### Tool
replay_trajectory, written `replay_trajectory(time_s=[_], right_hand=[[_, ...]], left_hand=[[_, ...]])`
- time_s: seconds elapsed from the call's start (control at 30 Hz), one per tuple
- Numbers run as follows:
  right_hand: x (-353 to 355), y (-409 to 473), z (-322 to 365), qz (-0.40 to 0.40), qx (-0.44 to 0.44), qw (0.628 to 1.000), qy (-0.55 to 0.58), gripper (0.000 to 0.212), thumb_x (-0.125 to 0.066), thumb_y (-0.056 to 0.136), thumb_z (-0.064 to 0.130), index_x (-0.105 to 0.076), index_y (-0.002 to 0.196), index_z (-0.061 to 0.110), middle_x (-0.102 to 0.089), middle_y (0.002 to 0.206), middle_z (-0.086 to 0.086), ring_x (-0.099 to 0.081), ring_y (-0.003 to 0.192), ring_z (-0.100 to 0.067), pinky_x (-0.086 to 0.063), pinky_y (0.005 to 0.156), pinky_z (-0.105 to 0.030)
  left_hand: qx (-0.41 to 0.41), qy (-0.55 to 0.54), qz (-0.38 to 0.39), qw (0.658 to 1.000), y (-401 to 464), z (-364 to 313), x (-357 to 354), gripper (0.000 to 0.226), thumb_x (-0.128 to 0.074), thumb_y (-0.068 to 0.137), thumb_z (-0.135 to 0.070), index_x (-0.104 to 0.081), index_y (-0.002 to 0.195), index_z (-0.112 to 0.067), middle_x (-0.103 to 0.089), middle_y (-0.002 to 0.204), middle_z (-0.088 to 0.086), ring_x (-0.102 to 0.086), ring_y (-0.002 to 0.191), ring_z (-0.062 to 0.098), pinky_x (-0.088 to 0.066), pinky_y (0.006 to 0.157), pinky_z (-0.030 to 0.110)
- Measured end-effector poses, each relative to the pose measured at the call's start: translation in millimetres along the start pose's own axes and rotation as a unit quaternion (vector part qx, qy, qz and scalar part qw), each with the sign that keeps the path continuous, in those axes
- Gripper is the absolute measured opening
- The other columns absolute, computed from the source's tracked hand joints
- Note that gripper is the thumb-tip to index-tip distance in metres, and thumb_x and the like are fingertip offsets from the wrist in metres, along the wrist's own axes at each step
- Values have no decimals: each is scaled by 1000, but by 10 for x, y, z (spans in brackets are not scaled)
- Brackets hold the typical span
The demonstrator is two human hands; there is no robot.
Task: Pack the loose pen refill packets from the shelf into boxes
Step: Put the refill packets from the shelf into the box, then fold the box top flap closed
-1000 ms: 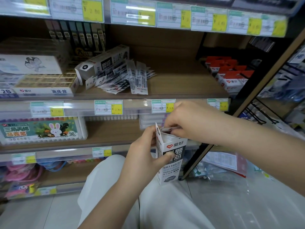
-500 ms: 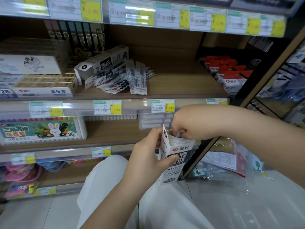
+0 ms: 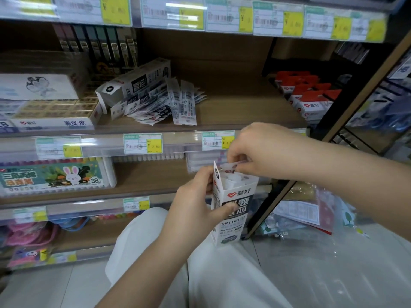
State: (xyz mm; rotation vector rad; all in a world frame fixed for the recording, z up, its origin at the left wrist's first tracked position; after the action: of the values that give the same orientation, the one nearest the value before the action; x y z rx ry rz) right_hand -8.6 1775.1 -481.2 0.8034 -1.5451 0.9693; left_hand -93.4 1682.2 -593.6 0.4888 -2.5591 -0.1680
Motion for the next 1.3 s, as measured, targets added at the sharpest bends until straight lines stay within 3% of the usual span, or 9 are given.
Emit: replay_trajectory(time_s=[0.23,0.43,0.6,0.7,0.77,0.83,0.97,1.2,1.3], right_hand=[[-150,130,60,37,13,998,-57,11,-58,84,14,-66,80,19,-55,73,1,-59,78,-25,-47,63,-30],[-155,145,164,11,92,993,-77,15,-50,86,12,-63,83,19,-36,60,8,-54,77,-23,-38,57,-30],[-144,123,144,98,33,986,-128,23,-45,83,-1,-47,68,16,-40,62,2,-41,54,-18,-32,46,-24],[-108,84,0,97,38,994,-21,17,-50,86,7,-63,79,17,-59,72,2,-55,67,-19,-44,58,-29],[-39,30,-126,51,28,991,123,18,-59,86,14,-68,97,24,-67,90,12,-59,82,-6,-47,71,-19],[-22,-41,-216,4,14,969,246,25,-65,83,16,-67,104,29,-65,97,20,-57,84,3,-43,68,-9],[-187,-146,-274,-71,-25,934,348,27,-70,79,18,-67,100,33,-62,90,26,-55,80,15,-42,69,-7],[-334,-219,-162,-166,-36,889,424,26,-73,77,10,-68,94,30,-67,92,20,-61,90,4,-52,83,-25],[-397,-258,-98,-189,-29,869,456,30,-74,76,10,-67,98,31,-67,96,18,-62,96,-3,-52,87,-37]], left_hand=[[-5,-4,-6,1000,-2,-17,-49,59,-83,65,-22,-47,108,-40,-67,101,-18,-62,96,-5,-52,86,28],[-11,9,-17,1000,18,-9,-21,61,-84,63,-22,-42,101,-45,-67,97,-18,-62,92,-6,-51,82,21],[-15,-3,-10,1000,20,-15,-54,58,-84,64,-22,-45,103,-41,-67,100,-19,-62,96,-3,-52,84,26],[-11,-34,-22,999,12,28,-7,59,-84,65,-18,-46,100,-47,-67,99,-23,-62,96,-8,-50,84,16],[-3,-63,-34,997,11,62,46,61,-84,65,-13,-47,100,-46,-67,99,-28,-62,95,-10,-47,83,10],[-2,-78,-36,996,18,66,70,65,-83,66,-9,-46,103,-48,-64,103,-31,-62,96,-10,-47,84,11],[-13,-75,-21,997,24,6,61,78,-82,68,-12,-37,102,-66,-59,109,-36,-60,100,-9,-47,86,13],[-23,-187,-49,981,55,-153,106,22,-58,75,-47,-54,97,-44,-65,101,-12,-65,89,8,-54,73,25],[-34,-139,-61,988,84,-210,141,19,-47,80,-51,-59,90,-40,-63,102,-20,-56,111,-1,-46,81,14]])
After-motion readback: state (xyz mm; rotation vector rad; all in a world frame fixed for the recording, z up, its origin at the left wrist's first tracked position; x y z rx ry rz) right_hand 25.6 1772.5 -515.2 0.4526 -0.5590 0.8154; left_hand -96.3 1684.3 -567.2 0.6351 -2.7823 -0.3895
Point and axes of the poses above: each hand's wrist, its own y-axis towards the middle knuckle, its own x-axis out of the back of the hand, z = x × y, the point moved 3 cm from there along y, towards the middle knuckle
